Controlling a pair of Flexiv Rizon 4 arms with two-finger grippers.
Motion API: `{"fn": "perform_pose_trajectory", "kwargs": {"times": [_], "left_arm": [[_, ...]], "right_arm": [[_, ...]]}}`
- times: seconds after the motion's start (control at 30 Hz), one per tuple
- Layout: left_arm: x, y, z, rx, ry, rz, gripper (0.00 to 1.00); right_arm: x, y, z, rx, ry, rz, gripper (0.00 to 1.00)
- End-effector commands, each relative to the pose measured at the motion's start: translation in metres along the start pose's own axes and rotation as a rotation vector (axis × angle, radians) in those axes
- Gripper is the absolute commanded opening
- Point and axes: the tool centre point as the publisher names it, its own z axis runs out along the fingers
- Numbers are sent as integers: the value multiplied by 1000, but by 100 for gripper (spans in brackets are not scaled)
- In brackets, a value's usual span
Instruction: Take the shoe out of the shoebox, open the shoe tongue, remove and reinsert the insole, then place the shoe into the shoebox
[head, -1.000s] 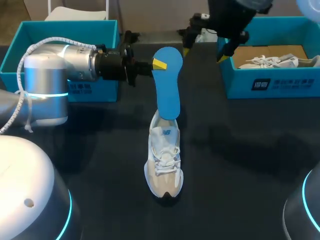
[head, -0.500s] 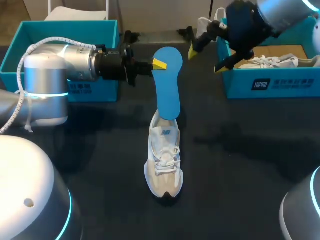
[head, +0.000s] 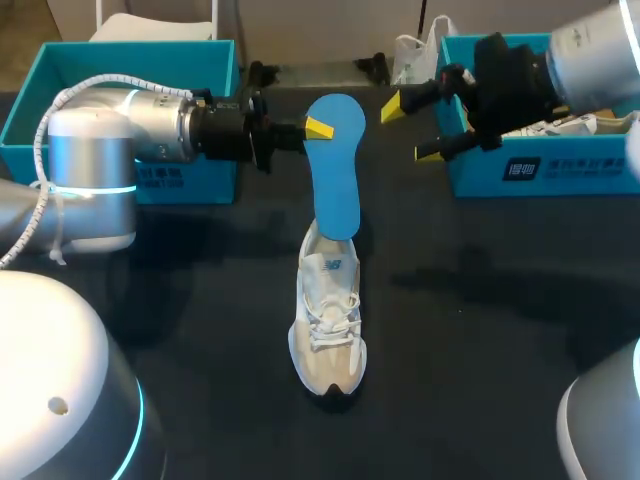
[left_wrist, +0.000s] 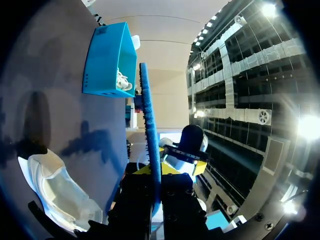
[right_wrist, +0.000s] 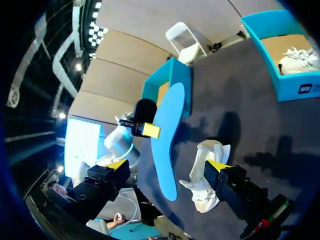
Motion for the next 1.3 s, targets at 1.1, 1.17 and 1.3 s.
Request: {"fn": "perform_pose_trajectory", "kwargs": {"times": [1.1,1.17,1.3], "left_arm": [[0,0,1,0,-3,0,0],[0,0,1,0,-3,0,0],[0,0,1,0,-3,0,0]], "right_arm": [[-36,9,12,-33,406,-19,100],[-36,9,12,-33,406,-19,100],[-36,9,12,-33,406,-19,100]]}}
